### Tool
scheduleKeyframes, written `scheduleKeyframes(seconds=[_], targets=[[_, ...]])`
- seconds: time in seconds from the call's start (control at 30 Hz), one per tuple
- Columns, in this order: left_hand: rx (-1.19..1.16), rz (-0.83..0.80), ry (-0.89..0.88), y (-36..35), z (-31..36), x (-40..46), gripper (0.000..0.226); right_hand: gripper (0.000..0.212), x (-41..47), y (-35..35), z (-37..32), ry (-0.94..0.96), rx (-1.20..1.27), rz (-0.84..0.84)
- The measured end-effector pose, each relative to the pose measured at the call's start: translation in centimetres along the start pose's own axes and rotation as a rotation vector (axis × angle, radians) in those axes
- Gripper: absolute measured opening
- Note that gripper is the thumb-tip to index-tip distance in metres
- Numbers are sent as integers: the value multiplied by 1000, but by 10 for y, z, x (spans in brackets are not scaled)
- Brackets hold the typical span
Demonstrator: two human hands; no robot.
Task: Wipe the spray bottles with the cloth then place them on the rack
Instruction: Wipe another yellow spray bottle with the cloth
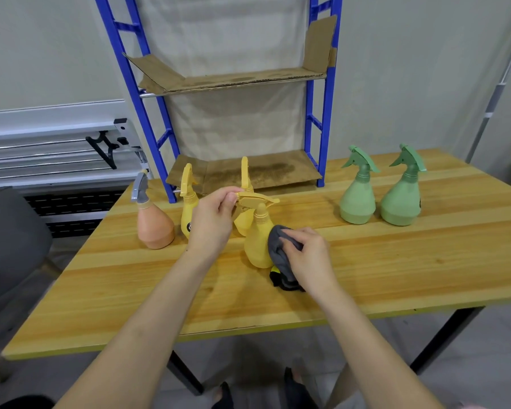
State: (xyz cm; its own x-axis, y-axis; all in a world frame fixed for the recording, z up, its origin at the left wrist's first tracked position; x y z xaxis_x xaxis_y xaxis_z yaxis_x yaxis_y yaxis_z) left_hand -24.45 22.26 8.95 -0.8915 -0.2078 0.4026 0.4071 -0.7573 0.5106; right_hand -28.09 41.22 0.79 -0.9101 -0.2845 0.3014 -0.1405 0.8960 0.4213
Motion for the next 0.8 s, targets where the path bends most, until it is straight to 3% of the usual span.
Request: scheduleKeyframes(seconds=[0.2,0.37,0.63,0.8], targets=[[-97,-29,13,2,0,-2,27,24,9,8,-8,25,115,88],[-72,-62,23,2,0,2,28,23,12,-1,-14,90,98,-45],[-111,-102,61,9,2,0,27,23,-1,2,10,36,-94,-78],[-108,-132,50,12,5,0,28,24,8,3,-6,20,28,-63]])
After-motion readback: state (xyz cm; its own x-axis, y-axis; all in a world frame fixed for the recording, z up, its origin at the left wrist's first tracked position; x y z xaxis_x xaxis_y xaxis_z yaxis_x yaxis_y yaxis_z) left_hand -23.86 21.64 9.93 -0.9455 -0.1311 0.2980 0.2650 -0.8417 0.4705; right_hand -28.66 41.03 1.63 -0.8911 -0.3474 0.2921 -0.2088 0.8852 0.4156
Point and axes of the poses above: each hand's wrist, its own x-axis towards the middle knuckle, its own y-axis out of the back of the hand, z = x × y, the point moved 2 cm from there along x, towards the middle knuckle, and after that the axes turned 9 degrees about -z, right-handed, at the moved point
